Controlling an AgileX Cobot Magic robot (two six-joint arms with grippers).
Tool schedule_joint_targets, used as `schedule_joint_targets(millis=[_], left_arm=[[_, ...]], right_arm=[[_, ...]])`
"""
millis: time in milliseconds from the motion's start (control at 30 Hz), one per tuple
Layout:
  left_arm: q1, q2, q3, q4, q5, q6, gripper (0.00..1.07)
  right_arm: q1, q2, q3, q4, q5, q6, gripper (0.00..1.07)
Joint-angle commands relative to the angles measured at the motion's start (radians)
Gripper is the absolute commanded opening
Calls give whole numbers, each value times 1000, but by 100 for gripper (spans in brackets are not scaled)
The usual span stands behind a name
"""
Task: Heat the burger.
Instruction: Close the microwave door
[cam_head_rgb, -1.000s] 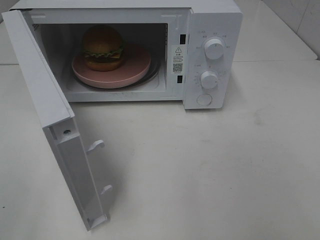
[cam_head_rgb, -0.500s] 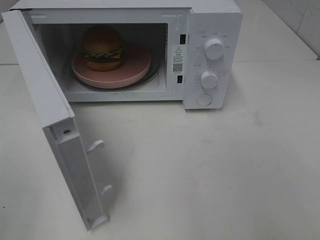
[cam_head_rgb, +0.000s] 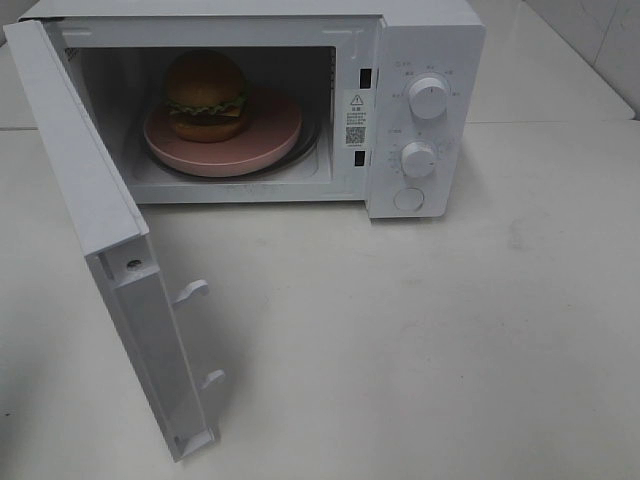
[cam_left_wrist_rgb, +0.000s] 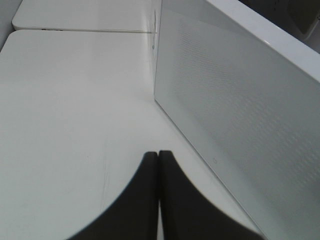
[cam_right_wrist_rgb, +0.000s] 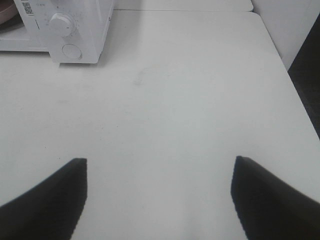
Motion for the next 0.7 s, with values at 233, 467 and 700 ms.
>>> schedule_joint_targets(millis=[233, 467, 700], left_arm=[[-4, 104, 165, 4, -403, -3, 0], [-4, 229, 336, 6, -848, -4, 0], [-4, 375, 393, 86, -1092, -7, 0]], right_arm=[[-8, -27, 3, 4, -5, 0, 76], [-8, -27, 3, 4, -5, 0, 76], [-8, -27, 3, 4, -5, 0, 76]])
